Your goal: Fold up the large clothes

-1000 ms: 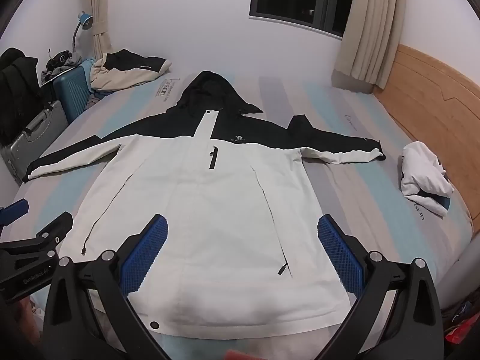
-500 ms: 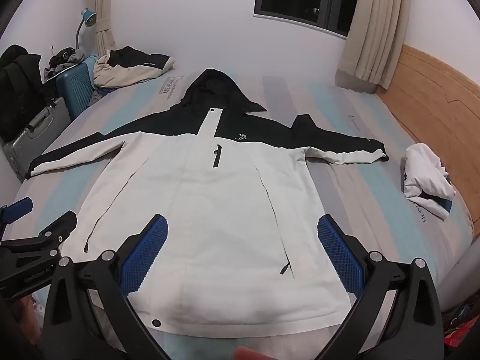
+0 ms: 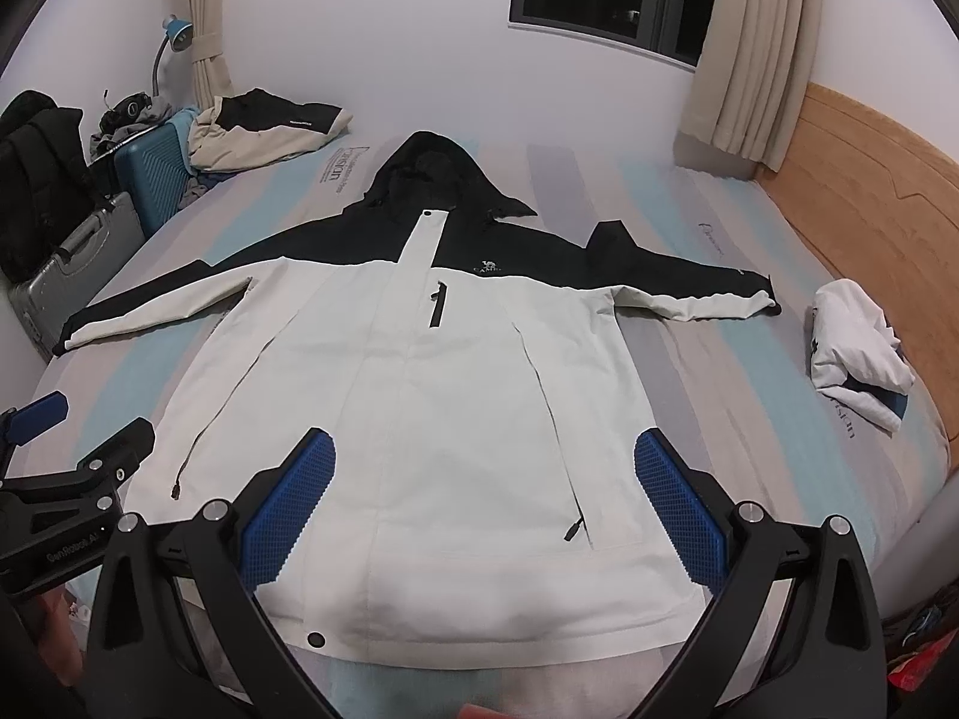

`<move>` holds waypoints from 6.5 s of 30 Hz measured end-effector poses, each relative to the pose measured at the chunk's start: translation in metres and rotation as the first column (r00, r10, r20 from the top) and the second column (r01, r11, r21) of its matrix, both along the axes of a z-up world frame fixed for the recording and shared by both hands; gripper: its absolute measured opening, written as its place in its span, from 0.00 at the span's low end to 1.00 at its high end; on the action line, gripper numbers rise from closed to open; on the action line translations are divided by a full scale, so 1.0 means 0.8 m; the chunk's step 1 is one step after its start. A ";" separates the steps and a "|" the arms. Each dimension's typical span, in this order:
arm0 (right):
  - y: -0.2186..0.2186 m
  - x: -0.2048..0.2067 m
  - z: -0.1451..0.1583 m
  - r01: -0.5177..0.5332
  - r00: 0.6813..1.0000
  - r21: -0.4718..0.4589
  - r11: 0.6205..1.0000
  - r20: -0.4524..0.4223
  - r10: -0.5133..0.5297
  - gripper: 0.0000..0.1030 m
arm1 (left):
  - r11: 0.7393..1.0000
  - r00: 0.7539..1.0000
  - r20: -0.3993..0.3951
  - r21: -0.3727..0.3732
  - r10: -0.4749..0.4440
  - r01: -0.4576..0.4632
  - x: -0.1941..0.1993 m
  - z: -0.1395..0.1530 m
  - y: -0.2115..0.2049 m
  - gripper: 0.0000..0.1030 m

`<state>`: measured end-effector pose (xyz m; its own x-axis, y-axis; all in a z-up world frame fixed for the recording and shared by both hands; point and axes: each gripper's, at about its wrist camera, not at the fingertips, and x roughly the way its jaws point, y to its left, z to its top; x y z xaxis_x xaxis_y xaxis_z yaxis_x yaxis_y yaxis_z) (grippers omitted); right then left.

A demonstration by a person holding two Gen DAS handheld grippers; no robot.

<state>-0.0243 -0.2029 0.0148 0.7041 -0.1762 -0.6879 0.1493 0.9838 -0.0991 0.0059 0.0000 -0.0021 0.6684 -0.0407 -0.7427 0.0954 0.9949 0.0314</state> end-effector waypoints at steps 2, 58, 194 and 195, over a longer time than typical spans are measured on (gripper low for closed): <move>-0.001 -0.001 0.000 0.000 1.000 0.003 1.000 0.002 0.000 0.93 | 1.000 1.000 -0.001 -0.009 -0.007 0.007 0.000 0.000 0.000 0.94; -0.003 0.001 0.015 -0.012 1.000 0.056 0.998 0.014 0.011 0.93 | 0.999 0.999 -0.005 -0.029 -0.037 0.037 -0.001 0.010 0.012 0.94; -0.471 0.562 -0.050 0.067 0.954 0.286 0.956 -0.299 0.023 0.20 | 0.994 0.985 -0.169 0.109 -0.011 0.030 0.589 -0.115 -0.094 0.94; -0.460 0.562 -0.048 0.059 0.955 0.284 0.957 -0.296 0.029 0.20 | 0.994 0.985 -0.170 0.110 -0.009 0.028 0.589 -0.113 -0.086 0.94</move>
